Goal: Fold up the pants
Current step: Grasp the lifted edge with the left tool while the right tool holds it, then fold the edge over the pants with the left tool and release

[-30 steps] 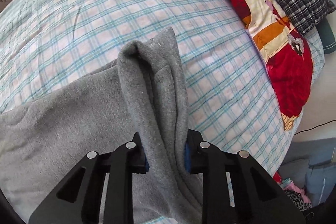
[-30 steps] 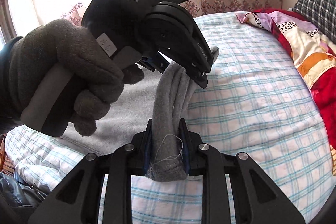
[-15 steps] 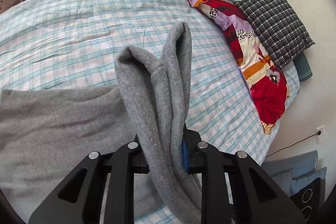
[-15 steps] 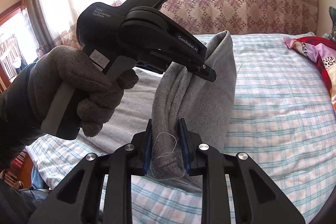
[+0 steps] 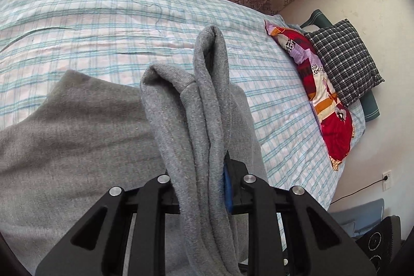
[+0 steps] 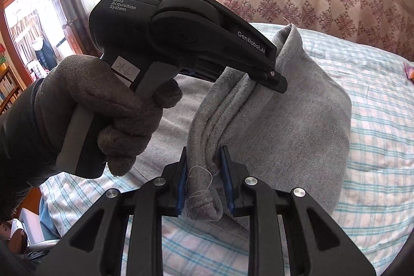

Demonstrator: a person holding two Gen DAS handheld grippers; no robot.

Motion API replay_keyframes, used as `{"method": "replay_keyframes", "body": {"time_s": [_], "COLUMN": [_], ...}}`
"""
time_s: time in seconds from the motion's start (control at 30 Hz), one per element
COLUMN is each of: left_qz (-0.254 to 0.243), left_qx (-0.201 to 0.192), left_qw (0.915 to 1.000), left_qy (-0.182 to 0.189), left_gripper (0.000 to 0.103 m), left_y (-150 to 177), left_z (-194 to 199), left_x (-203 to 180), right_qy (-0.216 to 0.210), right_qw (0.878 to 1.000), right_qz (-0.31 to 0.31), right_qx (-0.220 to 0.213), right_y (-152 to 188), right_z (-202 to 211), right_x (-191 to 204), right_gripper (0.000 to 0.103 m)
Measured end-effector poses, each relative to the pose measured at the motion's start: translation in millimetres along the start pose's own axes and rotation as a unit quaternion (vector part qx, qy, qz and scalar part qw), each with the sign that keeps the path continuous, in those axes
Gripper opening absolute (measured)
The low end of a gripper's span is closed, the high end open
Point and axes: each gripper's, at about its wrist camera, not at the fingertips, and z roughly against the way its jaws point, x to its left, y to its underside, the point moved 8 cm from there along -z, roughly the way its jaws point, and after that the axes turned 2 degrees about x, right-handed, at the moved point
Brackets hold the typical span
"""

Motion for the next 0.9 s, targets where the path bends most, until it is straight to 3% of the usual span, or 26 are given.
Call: {"method": "replay_keyframes", "body": {"time_s": [0.3,0.33,0.4,0.53,0.7,0.8,0.9], "left_qz": [0.016,0.017,0.019,0.026,0.031,0.028,0.024], "left_qx": [-0.003,-0.002,-0.005,-0.015,-0.020,-0.018,-0.019], "left_qw": [0.9998,0.9997,0.9995,0.9993,0.9987,0.9983,0.9974], "left_qy": [-0.015,-0.019,-0.023,-0.024,-0.036,-0.048,-0.064], "left_gripper": [0.021,0.021,0.021,0.021,0.021,0.021,0.021], "left_y": [15,18,22,27,30,34,36], "left_z": [-7,-10,-13,-12,-7,-6,-2], "left_x": [60,65,74,82,86,87,87], "right_qy": [-0.018,-0.028,-0.048,-0.067,-0.006,0.027,0.064], "right_qw": [0.998,0.998,0.997,0.996,0.998,0.995,0.993], "right_qz": [0.006,0.000,-0.012,-0.038,-0.060,-0.091,-0.083], "right_qx": [0.058,0.063,0.060,0.038,0.027,0.032,0.045], "right_y": [6,6,6,9,36,48,56], "right_z": [-45,-45,-37,-1,40,47,51], "right_x": [17,15,11,-9,-54,-88,-114], "right_gripper": [0.028,0.040,0.053,0.053,0.053,0.053,0.053]}}
